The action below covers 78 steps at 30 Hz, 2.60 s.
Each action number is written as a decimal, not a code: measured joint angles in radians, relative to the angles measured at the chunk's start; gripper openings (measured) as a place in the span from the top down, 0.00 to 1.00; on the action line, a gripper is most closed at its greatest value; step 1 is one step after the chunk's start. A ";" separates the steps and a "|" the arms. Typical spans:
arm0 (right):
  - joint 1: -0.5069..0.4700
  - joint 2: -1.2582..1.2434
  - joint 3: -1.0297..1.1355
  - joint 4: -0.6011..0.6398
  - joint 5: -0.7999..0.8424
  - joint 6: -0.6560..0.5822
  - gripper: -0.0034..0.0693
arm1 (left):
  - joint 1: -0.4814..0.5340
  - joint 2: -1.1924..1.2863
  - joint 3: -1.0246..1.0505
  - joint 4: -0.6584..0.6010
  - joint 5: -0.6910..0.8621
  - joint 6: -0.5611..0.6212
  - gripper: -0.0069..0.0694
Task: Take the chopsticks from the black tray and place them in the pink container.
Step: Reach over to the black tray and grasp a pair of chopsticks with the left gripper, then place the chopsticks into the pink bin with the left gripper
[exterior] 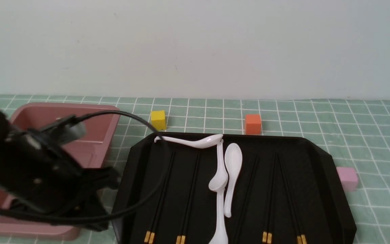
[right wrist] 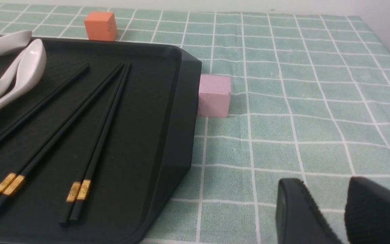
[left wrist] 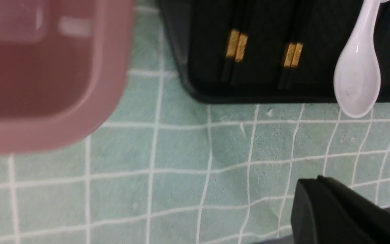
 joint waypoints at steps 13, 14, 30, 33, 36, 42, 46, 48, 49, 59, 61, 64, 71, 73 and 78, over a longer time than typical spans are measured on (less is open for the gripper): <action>0.000 0.000 0.000 0.000 0.000 0.000 0.62 | -0.287 0.378 -0.260 0.351 -0.041 -0.243 0.60; 0.000 0.000 0.000 0.000 0.000 0.000 0.62 | -0.290 0.410 -0.281 0.383 -0.045 -0.260 0.57; 0.000 0.000 0.000 0.000 0.000 0.000 0.62 | -0.290 0.597 -0.320 0.529 -0.178 -0.365 0.51; 0.000 0.000 0.000 0.000 0.000 0.000 0.62 | -0.290 0.610 -0.321 0.529 -0.188 -0.365 0.51; 0.000 0.000 0.000 0.000 0.000 0.000 0.62 | -0.290 0.626 -0.325 0.529 -0.194 -0.365 0.51; 0.000 0.000 0.000 0.000 0.000 0.000 0.62 | -0.290 0.647 -0.338 0.526 -0.186 -0.365 0.58; 0.000 0.000 0.000 0.000 0.000 0.000 0.62 | -0.295 0.657 -0.345 0.519 -0.184 -0.365 0.74; 0.000 0.000 0.000 0.000 0.000 0.000 0.62 | -0.295 0.657 -0.345 0.520 -0.183 -0.371 0.76; 0.000 0.000 0.000 0.000 0.000 0.000 0.62 | -0.295 0.655 -0.345 0.521 -0.183 -0.378 0.76; 0.000 0.000 0.000 0.000 0.000 0.000 0.62 | -0.295 0.522 -0.319 0.520 -0.188 -0.440 0.76; 0.000 0.000 0.000 0.000 0.000 0.000 0.62 | -0.292 0.446 -0.319 0.521 -0.182 -0.443 0.76; 0.000 0.000 0.000 0.000 0.000 0.000 0.62 | -0.255 0.315 -0.319 0.518 -0.180 -0.443 0.76; 0.000 0.000 0.000 0.000 0.000 0.000 0.62 | 0.004 0.153 -0.319 0.534 -0.080 -0.290 0.76; 0.000 0.000 0.000 0.000 0.000 0.000 0.62 | 0.099 0.150 -0.315 0.530 -0.029 -0.204 0.76; 0.000 0.000 0.000 0.000 0.000 0.000 0.62 | 0.306 0.163 -0.259 0.441 -0.038 -0.047 0.76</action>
